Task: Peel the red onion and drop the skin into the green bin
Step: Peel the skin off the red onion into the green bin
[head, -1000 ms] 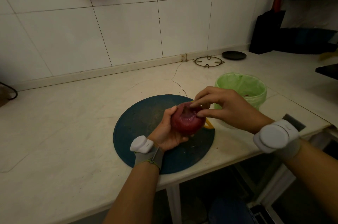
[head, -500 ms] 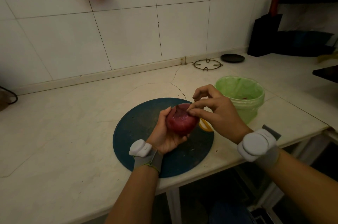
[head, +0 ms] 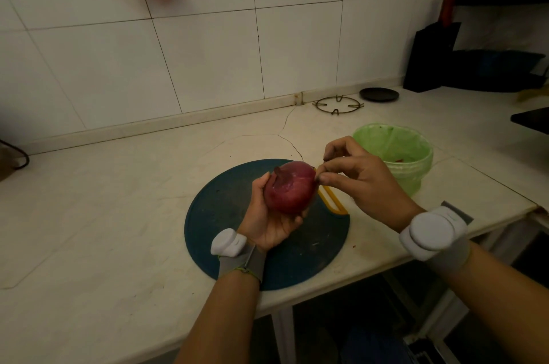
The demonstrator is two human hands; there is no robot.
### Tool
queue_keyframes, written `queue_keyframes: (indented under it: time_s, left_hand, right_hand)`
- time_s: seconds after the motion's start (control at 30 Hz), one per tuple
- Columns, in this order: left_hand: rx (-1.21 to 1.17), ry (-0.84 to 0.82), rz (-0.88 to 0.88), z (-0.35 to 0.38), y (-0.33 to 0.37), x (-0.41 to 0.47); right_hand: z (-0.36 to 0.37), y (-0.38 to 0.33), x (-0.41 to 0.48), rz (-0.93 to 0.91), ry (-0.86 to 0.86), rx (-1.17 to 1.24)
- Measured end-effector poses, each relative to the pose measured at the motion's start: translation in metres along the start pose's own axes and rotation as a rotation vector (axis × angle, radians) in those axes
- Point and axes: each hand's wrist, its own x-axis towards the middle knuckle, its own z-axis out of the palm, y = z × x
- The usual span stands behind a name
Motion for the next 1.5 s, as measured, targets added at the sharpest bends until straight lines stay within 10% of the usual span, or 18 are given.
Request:
queue_keyframes:
  time_s: [0.67,1.03,1.23,1.5]
  left_hand:
    - [-0.253,0.132,0.243,0.001,0.002,-0.001]
    - [-0.239,0.206,0.252,0.007,0.002,0.002]
    - [-0.276,0.198,0.249,0.003,0.001,0.002]
    - [-0.166,0.257,0.237,0.009,0.001,0.001]
  right_hand:
    - [-0.002,0.017,-0.005,0.007,-0.332,-0.427]
    - [-0.002,-0.007,0.011,0.117,0.001,0.2]
    - [0.005,0.008,0.01,0.36,0.009,-0.065]
    - [0.008,-0.005,0.012,0.227,-0.035,-0.47]
